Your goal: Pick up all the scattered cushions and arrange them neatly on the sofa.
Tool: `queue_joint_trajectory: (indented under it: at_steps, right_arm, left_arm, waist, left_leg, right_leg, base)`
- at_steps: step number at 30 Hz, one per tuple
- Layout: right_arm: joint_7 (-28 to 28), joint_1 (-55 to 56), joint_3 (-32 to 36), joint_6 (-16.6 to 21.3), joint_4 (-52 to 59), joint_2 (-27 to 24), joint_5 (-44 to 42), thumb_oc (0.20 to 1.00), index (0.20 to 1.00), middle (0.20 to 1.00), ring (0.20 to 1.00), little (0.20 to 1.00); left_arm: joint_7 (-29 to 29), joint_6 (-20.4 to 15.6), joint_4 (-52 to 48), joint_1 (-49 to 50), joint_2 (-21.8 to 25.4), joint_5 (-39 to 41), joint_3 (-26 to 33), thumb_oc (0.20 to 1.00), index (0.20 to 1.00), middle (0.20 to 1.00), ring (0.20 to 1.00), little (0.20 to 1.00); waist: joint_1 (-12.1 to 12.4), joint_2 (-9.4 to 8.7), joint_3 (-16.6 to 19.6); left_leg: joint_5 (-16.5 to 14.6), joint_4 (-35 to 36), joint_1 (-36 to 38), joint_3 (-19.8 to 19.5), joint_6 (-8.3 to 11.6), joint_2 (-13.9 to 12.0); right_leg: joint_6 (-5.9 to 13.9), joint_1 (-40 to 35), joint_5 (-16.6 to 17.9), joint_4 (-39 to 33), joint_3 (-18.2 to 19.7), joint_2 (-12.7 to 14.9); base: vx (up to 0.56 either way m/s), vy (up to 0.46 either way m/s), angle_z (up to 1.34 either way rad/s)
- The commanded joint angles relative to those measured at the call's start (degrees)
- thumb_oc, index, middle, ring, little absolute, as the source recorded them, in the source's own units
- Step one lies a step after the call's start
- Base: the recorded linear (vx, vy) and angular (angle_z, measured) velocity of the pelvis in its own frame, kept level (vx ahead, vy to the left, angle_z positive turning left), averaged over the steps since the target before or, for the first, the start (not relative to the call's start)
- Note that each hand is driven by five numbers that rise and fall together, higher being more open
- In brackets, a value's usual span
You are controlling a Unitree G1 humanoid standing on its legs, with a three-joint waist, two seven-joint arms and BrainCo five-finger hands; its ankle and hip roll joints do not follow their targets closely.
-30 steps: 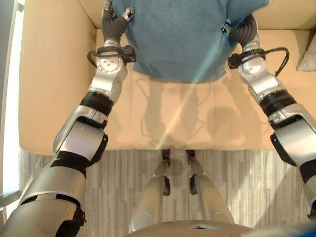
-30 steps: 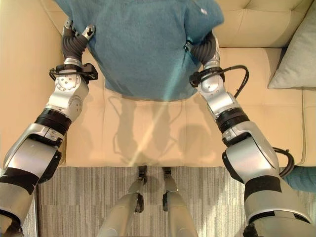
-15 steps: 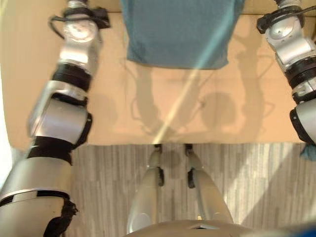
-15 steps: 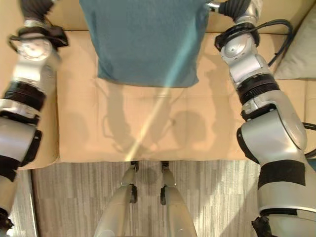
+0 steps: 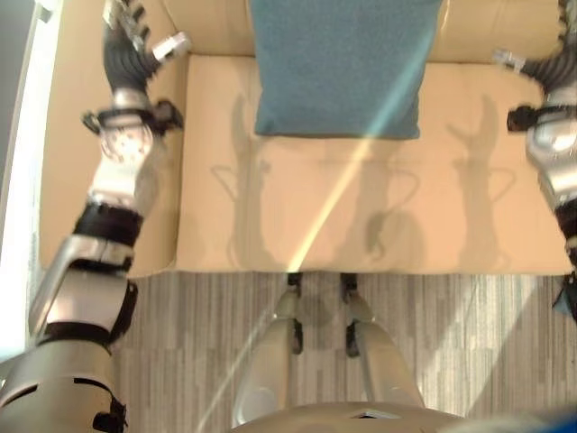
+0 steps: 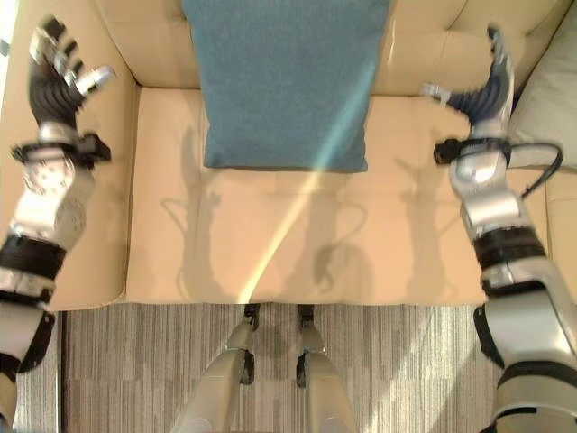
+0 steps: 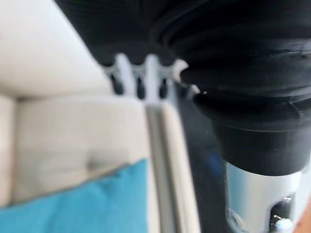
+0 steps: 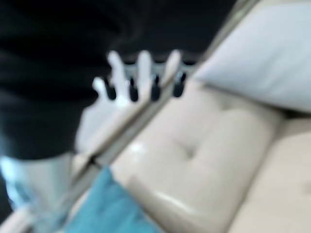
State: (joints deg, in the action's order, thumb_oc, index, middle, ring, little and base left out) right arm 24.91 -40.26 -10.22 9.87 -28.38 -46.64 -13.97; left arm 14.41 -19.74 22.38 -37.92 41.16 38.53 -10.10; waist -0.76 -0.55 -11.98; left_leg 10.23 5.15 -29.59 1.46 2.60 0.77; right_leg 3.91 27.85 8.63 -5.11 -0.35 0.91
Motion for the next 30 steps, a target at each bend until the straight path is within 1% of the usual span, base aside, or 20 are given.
queue_joint_trajectory:
  at_steps: [1, 3, 5, 6, 8, 9, 10, 12, 15, 16, 17, 18, 20, 23, 24, 25, 27, 28, 29, 30]
  right_arm:
    - [-3.6, 11.1, 5.7, 4.4, -3.7, 3.3, 4.3, 1.000, 1.000, 1.000, 1.000, 1.000]
    - [-6.4, 20.5, 9.8, 4.3, -0.2, 6.2, 6.6, 1.000, 1.000, 1.000, 1.000, 1.000]
    - [-8.3, 26.7, 12.1, 4.3, 0.6, 8.5, 7.7, 1.000, 1.000, 1.000, 1.000, 1.000]
    - [-10.3, 33.0, 13.3, 3.7, 0.5, 10.9, 9.8, 1.000, 1.000, 1.000, 1.000, 1.000]
    - [-12.0, 37.4, 13.7, 3.2, -0.2, 12.4, 12.6, 1.000, 1.000, 1.000, 1.000, 1.000]
    - [-12.8, 39.3, 13.5, 3.0, -1.5, 13.6, 13.2, 1.000, 1.000, 1.000, 1.000, 1.000]
    - [-12.7, 39.4, 13.4, 3.0, -1.5, 13.6, 13.3, 1.000, 1.000, 1.000, 1.000, 1.000]
    - [-15.0, 42.1, 10.9, 2.0, -6.3, 15.1, 15.1, 1.000, 1.000, 1.000, 1.000, 1.000]
    - [-16.8, 42.6, 6.4, 1.4, -13.3, 17.5, 16.9, 1.000, 1.000, 1.000, 1.000, 1.000]
    - [-16.7, 42.6, 6.3, 1.5, -13.4, 17.5, 16.9, 1.000, 1.000, 1.000, 1.000, 1.000]
    - [-17.2, 42.2, 4.8, 1.3, -16.4, 18.2, 17.3, 1.000, 1.000, 1.000, 1.000, 1.000]
    - [-18.0, 42.7, 2.6, 0.6, -21.9, 20.0, 17.8, 1.000, 1.000, 1.000, 1.000, 1.000]
    - [-18.8, 42.4, 0.9, -0.2, -28.3, 21.7, 17.5, 1.000, 1.000, 1.000, 1.000, 1.000]
    - [-19.4, 42.6, 0.5, -1.6, -36.6, 24.2, 16.3, 1.000, 1.000, 1.000, 1.000, 1.000]
    - [-19.5, 42.6, 0.4, -2.0, -38.0, 24.4, 16.4, 1.000, 1.000, 1.000, 1.000, 1.000]
    - [-19.4, 42.1, 0.3, -2.2, -39.1, 24.3, 16.1, 1.000, 1.000, 1.000, 1.000, 1.000]
    - [-19.2, 41.3, 0.4, -2.5, -40.2, 23.6, 16.2, 1.000, 1.000, 1.000, 1.000, 1.000]
    - [-19.3, 41.0, 0.4, -2.8, -40.6, 23.4, 16.4, 1.000, 1.000, 1.000, 1.000, 1.000]
    - [-19.3, 40.5, 0.5, -3.2, -40.8, 22.8, 16.6, 1.000, 1.000, 1.000, 1.000, 1.000]
    - [-19.2, 40.1, 0.7, -3.4, -41.1, 22.4, 16.7, 1.000, 1.000, 1.000, 1.000, 1.000]
  left_arm:
    - [-4.6, -2.5, 1.1, 6.5, -2.7, -5.2, 1.5, 1.000, 1.000, 1.000, 1.000, 1.000]
    - [-7.7, -1.3, -2.4, 15.2, -4.9, -7.2, 4.1, 1.000, 1.000, 1.000, 1.000, 1.000]
    - [-9.6, -0.3, -3.1, 21.8, -6.6, -9.1, 6.0, 1.000, 1.000, 1.000, 1.000, 1.000]
    - [-11.6, 1.3, -2.8, 28.9, -8.6, -10.6, 7.7, 1.000, 1.000, 1.000, 1.000, 1.000]
    - [-12.8, 2.2, -0.5, 33.8, -9.7, -14.9, 8.6, 1.000, 1.000, 1.000, 1.000, 1.000]
    - [-13.3, 3.4, 2.6, 36.1, -11.2, -16.1, 8.7, 1.000, 1.000, 1.000, 1.000, 1.000]
    - [-13.3, 3.4, 2.7, 36.1, -11.2, -16.1, 8.6, 1.000, 1.000, 1.000, 1.000, 1.000]
    - [-14.7, 5.4, 11.3, 39.3, -12.9, -20.9, 7.7, 1.000, 1.000, 1.000, 1.000, 1.000]
    - [-14.5, 6.6, 24.1, 39.5, -16.1, -26.5, 5.8, 1.000, 1.000, 1.000, 1.000, 1.000]
    - [-14.5, 6.5, 24.2, 39.4, -16.1, -26.5, 5.8, 1.000, 1.000, 1.000, 1.000, 1.000]
    - [-14.2, 6.9, 27.3, 39.3, -17.0, -27.5, 5.3, 1.000, 1.000, 1.000, 1.000, 1.000]
    - [-14.0, 7.7, 33.9, 39.2, -18.7, -30.5, 4.5, 1.000, 1.000, 1.000, 1.000, 1.000]
    - [-13.4, 8.4, 39.3, 38.4, -19.5, -34.0, 3.5, 1.000, 1.000, 1.000, 1.000, 1.000]
    - [-13.2, 9.8, 45.6, 37.5, -20.3, -37.7, 3.1, 1.000, 1.000, 1.000, 1.000, 1.000]
    - [-13.1, 9.9, 46.1, 37.7, -20.6, -37.9, 3.3, 1.000, 1.000, 1.000, 1.000, 1.000]
    - [-13.1, 9.7, 46.1, 37.6, -20.8, -37.5, 3.3, 1.000, 1.000, 1.000, 1.000, 1.000]
    - [-12.7, 9.7, 46.0, 37.1, -21.7, -35.9, 3.1, 1.000, 1.000, 1.000, 1.000, 1.000]
    - [-12.7, 9.8, 46.0, 37.3, -22.0, -35.6, 3.3, 1.000, 1.000, 1.000, 1.000, 1.000]
    - [-12.5, 9.7, 46.1, 37.2, -22.4, -35.3, 3.1, 1.000, 1.000, 1.000, 1.000, 1.000]
    - [-12.4, 9.6, 46.0, 37.2, -22.8, -35.4, 2.8, 1.000, 1.000, 1.000, 1.000, 1.000]
  waist:
    - [0.1, -1.01, 6.6]
    - [-0.2, -1.01, 6.9]
    - [-0.2, -1.05, 7.5]
    - [-0.3, -1.07, 7.6]
    - [-0.5, -1.04, 8.1]
    - [-0.5, -1.13, 8.3]
    - [-0.4, -1.12, 8.2]
    - [-0.6, -1.23, 8.9]
    - [-0.8, -1.43, 9.6]
    - [-0.8, -1.43, 9.4]
    - [-0.9, -1.45, 9.5]
    - [-1.2, -1.56, 9.7]
    - [-1.4, -1.72, 9.4]
    - [-2.1, -2.40, 9.4]
    - [-2.0, -2.54, 9.4]
    - [-1.6, -2.81, 8.9]
    - [-0.7, -2.90, 7.7]
    - [-0.6, -2.97, 7.9]
    - [-0.1, -2.84, 7.7]
    - [-0.1, -2.74, 7.9]
  left_leg:
    - [-5.9, -0.2, 8.5, 3.4, 2.99, -0.3]
    - [-6.2, -0.2, 10.7, 3.9, 3.30, -0.4]
    - [-6.4, -0.2, 12.6, 4.4, 3.45, -0.6]
    - [-6.5, -0.2, 14.9, 4.6, 3.71, -1.0]
    - [-6.7, -0.2, 16.5, 4.8, 3.56, -1.1]
    - [-6.8, -0.2, 17.7, 4.8, 3.41, -1.3]
    - [-6.9, -0.2, 17.9, 4.8, 3.41, -1.3]
    - [-7.0, -0.2, 20.3, 5.1, 3.05, -1.8]
    - [-7.4, -0.2, 23.3, 5.7, 2.76, -2.5]
    - [-7.5, -0.2, 23.5, 5.8, 2.77, -2.5]
    - [-7.5, -0.2, 24.4, 5.8, 2.63, -2.7]
    - [-7.8, -0.2, 26.3, 6.0, 2.37, -3.1]
    - [-7.9, -0.2, 28.1, 6.2, 2.27, -3.5]
    - [-8.8, -3.4, 28.6, 6.9, 2.60, -4.6]
    - [-9.4, -4.5, 28.5, 6.3, 2.51, -4.7]
    - [-10.2, -7.2, 27.8, 4.3, 2.32, -4.4]
    - [-12.1, -10.9, 25.6, -1.7, 2.48, -3.2]
    - [-12.7, -11.7, 25.0, -4.1, 2.38, -2.6]
    - [-13.6, -12.7, 25.3, -7.2, 2.32, -2.1]
    - [-13.7, -13.3, 24.8, -9.8, 2.25, -1.4]
  right_leg:
    - [5.76, -7.4, -2.8, 0.1, -4.0, 3.4]
    - [6.01, -9.7, -3.2, 0.1, -4.8, 3.8]
    - [5.97, -11.8, -3.4, 0.1, -5.6, 4.0]
    - [5.94, -14.2, -3.7, 0.1, -6.3, 4.0]
    - [5.71, -16.1, -4.1, 0.1, -6.7, 3.9]
    - [5.57, -17.1, -4.2, 0.1, -6.8, 3.7]
    - [5.57, -17.3, -4.3, 0.1, -6.8, 3.7]
    - [4.95, -19.9, -5.0, 0.2, -7.0, 3.4]
    - [4.24, -22.3, -6.1, 1.5, -6.6, 2.8]
    - [4.24, -22.4, -6.1, 1.5, -6.5, 2.8]
    - [3.97, -22.9, -6.7, 2.4, -6.4, 2.6]
    - [3.46, -24.1, -7.6, 3.5, -5.8, 2.0]
    - [2.92, -25.5, -8.7, 4.0, -5.3, 1.6]
    - [2.11, -27.2, -9.4, 4.1, -4.6, 0.9]
    - [2.00, -27.3, -9.4, 4.2, -4.2, 0.9]
    - [1.83, -26.8, -9.1, 4.8, -3.3, 1.0]
    - [1.97, -25.5, -8.7, 6.0, -1.6, 1.4]
    - [1.99, -24.7, -8.4, 6.1, -1.0, 1.6]
    - [2.17, -23.6, -7.8, 6.6, 0.9, 1.6]
    - [2.52, -22.7, -7.5, 6.7, 1.8, 1.9]
  base:
    - [0.05, -0.014, 0.04]
    - [0.05, -0.012, 0.07]
    - [0.04, -0.030, 0.10]
    - [0.02, -0.047, 0.11]
    - [0.00, -0.031, 0.08]
    - [-0.01, -0.020, 0.09]
    - [-0.02, -0.043, 0.04]
    - [-0.03, -0.050, 0.02]
    - [-0.02, -0.052, -0.01]
    - [-0.02, -0.042, -0.12]
    - [-0.02, -0.072, -0.17]
    - [-0.03, -0.095, -0.16]
    - [-0.03, -0.095, -0.10]
    - [-0.04, -0.081, -0.06]
    - [-0.08, -0.002, -0.03]
    - [-0.13, 0.036, -0.09]
    - [-0.21, 0.094, -0.34]
    - [-0.18, 0.149, -0.77]
    - [-0.13, 0.177, -1.03]
    - [-0.13, 0.235, -0.93]
